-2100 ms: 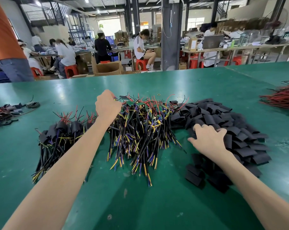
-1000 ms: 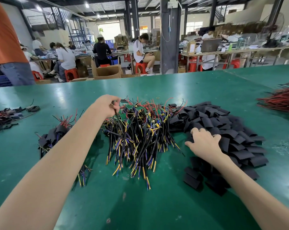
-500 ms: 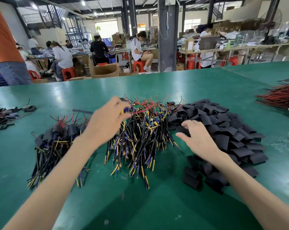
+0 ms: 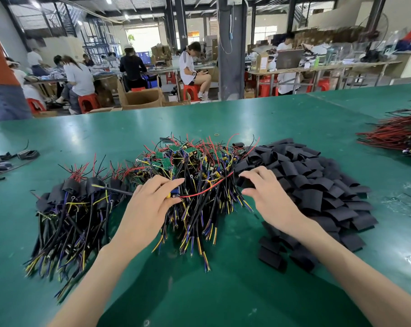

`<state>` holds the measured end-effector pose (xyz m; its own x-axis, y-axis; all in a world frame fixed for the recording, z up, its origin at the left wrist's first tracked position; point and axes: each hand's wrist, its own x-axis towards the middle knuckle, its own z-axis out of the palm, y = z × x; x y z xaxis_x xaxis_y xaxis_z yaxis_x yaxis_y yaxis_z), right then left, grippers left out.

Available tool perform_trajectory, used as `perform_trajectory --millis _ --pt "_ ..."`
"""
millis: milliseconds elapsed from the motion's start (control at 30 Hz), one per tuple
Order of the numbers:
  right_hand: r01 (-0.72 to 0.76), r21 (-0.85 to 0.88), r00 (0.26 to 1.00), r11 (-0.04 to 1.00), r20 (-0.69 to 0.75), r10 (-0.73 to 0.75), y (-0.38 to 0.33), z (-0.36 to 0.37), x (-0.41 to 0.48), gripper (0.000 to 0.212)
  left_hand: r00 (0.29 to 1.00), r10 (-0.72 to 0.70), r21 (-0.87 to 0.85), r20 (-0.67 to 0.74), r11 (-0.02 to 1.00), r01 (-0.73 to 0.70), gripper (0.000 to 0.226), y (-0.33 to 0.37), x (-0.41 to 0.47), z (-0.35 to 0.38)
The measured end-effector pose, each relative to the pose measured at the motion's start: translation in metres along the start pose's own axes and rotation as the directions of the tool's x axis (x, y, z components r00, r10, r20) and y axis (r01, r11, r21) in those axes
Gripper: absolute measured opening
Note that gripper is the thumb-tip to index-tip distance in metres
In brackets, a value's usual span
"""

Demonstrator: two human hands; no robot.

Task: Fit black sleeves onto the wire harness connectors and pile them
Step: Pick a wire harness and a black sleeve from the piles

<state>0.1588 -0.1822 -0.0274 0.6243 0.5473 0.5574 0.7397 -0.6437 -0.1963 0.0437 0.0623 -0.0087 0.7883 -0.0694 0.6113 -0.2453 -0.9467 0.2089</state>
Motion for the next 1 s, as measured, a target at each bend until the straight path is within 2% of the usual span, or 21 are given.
perform_trajectory --millis 133,267,467,633,767,867,1000 --pt "0.059 0.001 0.997 0.998 -0.054 -0.059 -0.003 -0.005 0.001 0.031 1.000 0.022 0.016 0.012 1.000 -0.022 0.036 0.003 -0.003 0.000" --pt "-0.034 0.087 0.997 0.996 -0.061 0.040 0.000 -0.001 0.003 0.036 0.999 0.023 0.044 0.023 0.999 -0.024 0.036 0.006 -0.005 0.001" --pt "-0.050 0.097 0.998 0.994 -0.032 0.053 0.003 -0.001 0.004 0.039 0.999 0.024 0.055 0.039 0.998 -0.026 0.036 0.009 -0.005 0.000" --pt "-0.004 0.097 1.000 0.995 -0.025 0.007 0.001 -0.003 0.005 0.043 0.998 0.030 0.059 0.055 0.998 -0.033 0.033 0.012 -0.005 -0.001" --pt "0.097 0.127 0.995 0.987 0.002 -0.098 -0.005 -0.005 0.005 0.043 0.998 0.013 0.081 0.054 0.997 -0.017 0.033 0.014 -0.006 -0.002" --pt "0.171 0.089 0.985 0.981 -0.011 -0.170 -0.011 -0.004 0.004 0.045 0.999 -0.019 0.095 0.030 0.995 0.016 0.035 0.015 -0.005 -0.001" --pt "0.196 -0.101 0.979 0.975 -0.040 -0.201 -0.023 -0.004 -0.001 0.043 0.997 -0.068 0.024 0.027 0.997 0.068 0.043 0.020 -0.004 0.003"
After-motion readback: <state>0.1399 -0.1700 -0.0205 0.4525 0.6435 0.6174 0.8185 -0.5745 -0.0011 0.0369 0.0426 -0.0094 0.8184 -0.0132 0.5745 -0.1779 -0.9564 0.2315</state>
